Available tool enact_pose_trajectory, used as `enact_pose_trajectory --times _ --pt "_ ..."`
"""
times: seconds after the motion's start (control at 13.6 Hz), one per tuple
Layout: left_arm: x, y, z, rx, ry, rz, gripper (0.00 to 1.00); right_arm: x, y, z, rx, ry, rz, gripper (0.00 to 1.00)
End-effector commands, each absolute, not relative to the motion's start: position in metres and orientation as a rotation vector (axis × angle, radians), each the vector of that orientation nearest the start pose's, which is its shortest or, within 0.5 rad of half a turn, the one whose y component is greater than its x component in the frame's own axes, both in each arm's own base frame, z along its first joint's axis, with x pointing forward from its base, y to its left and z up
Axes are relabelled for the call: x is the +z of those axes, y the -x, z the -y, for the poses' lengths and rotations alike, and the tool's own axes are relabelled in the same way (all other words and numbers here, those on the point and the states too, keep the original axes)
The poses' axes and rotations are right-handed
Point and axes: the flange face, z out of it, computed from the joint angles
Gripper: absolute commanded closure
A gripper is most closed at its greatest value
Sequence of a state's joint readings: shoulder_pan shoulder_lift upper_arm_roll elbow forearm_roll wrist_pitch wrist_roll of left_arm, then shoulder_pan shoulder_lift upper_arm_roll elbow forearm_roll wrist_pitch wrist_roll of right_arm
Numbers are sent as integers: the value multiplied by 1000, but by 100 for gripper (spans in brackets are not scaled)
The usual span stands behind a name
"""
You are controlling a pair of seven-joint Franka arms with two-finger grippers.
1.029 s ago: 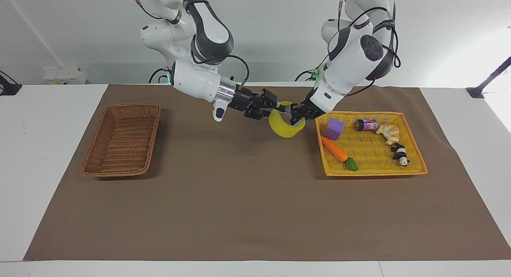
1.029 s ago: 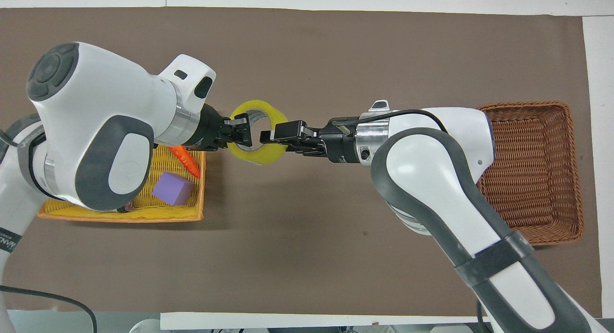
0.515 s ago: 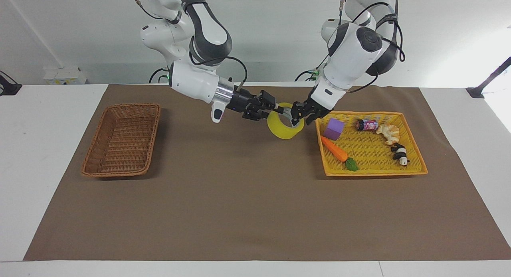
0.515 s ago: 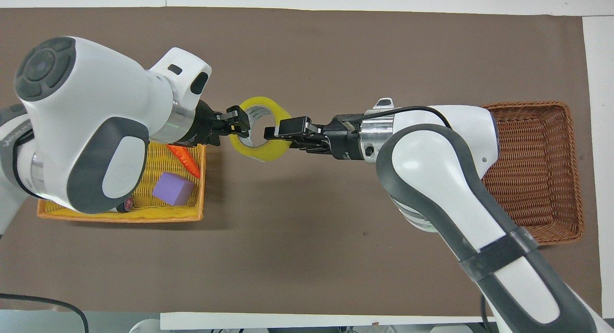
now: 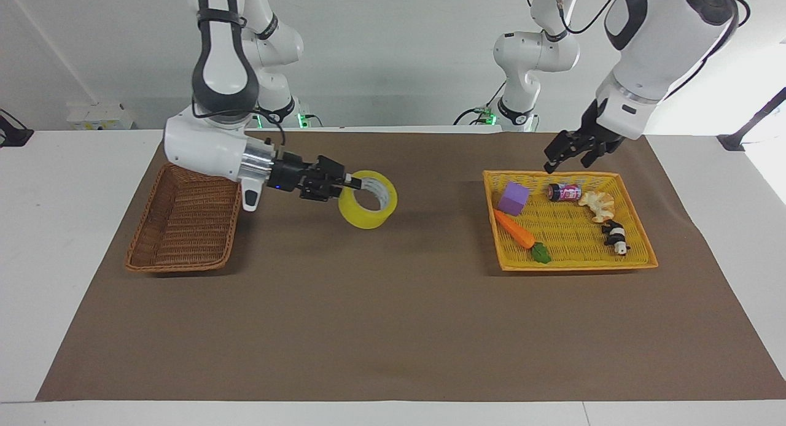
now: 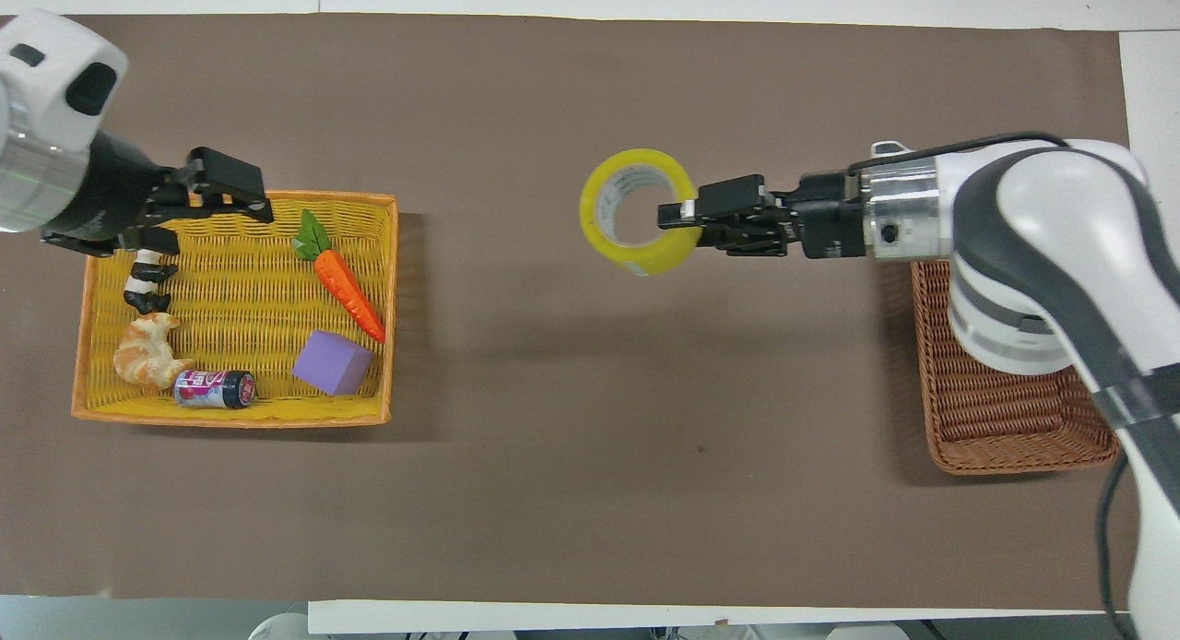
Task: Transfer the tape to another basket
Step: 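Carry the tape with the right gripper and lower it into the wicker basket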
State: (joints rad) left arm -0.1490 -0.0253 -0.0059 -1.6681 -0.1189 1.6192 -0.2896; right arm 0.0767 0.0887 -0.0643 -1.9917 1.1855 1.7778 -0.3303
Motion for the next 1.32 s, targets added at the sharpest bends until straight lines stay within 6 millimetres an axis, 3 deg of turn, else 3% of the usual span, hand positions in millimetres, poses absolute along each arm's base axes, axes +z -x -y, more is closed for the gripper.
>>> enact_pose_trajectory --times 0.0,0.15,0.22,0.37,0.51,0.81,0.96,1.1,1.25 --pt "594 -542 27 125 3216 168 0 450 -540 -9 125 2017 -48 100" --pt "594 -540 -12 119 3217 195 0 446 -518 63 151 2036 -20 100" --pt "591 -539 -21 120 3216 223 0 443 -504 99 162 2061 -23 100" --pt "592 -539 -23 108 3215 236 0 434 -478 165 167 2120 -18 100" --pt "592 -540 -24 93 3215 244 0 415 -464 212 178 2137 35 100" --pt "590 -542 -35 52 3214 265 0 363 -451 266 187 2144 119 100" --pt "591 -542 -38 51 3160 244 0 352 -452 271 180 2168 136 100" --pt "591 -543 -26 49 3105 188 0 338 -453 269 189 2164 126 100" --pt "591 -543 -23 47 3105 176 0 336 -456 270 180 2185 124 100"
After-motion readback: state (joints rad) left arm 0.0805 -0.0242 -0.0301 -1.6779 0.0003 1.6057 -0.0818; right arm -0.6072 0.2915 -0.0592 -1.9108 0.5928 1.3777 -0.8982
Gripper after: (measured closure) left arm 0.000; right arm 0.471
